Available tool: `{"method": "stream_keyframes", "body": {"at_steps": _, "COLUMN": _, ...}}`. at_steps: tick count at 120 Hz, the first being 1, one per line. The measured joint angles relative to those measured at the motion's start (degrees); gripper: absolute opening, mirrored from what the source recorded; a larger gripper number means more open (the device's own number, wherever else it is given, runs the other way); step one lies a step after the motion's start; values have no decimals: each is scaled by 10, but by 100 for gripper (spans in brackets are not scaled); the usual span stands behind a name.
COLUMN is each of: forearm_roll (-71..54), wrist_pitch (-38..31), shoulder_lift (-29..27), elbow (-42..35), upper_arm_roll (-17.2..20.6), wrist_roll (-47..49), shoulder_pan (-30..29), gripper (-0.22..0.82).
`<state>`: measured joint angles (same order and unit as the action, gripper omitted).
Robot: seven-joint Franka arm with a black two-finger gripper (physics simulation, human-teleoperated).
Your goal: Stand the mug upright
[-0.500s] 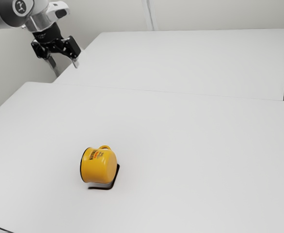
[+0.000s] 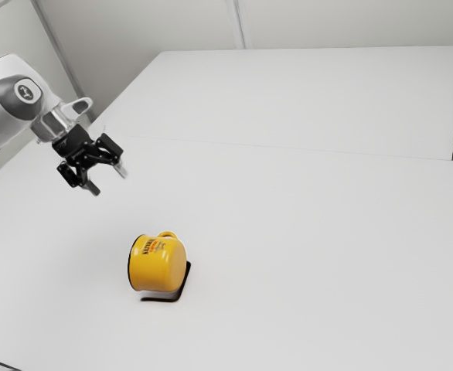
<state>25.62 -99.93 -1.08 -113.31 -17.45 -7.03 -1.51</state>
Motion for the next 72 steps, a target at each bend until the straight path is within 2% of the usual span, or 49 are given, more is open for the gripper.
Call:
{"method": "stream_keyframes", "body": {"at_steps": 15, "forearm_roll": 128, "wrist_pitch": -33, "shoulder_lift": -9, "elbow": -117, "upper_arm_roll": -24, "wrist_roll": -82, "shoulder_pan": -43, "gripper": 60}}
{"method": "stream_keyframes", "body": {"at_steps": 37, "forearm_roll": 234, "wrist_pitch": -66, "shoulder_lift": -11, "elbow": -210, "upper_arm_roll": -32, "wrist_roll": -201, "shoulder_pan": -105, "gripper": 60}}
{"method": "stream_keyframes", "body": {"at_steps": 72, "forearm_roll": 321, "wrist_pitch": -102, "shoulder_lift": -9, "elbow": -253, "upper_arm_roll": -33, "wrist_roll": -346, "shoulder_pan": -46, "gripper": 60}}
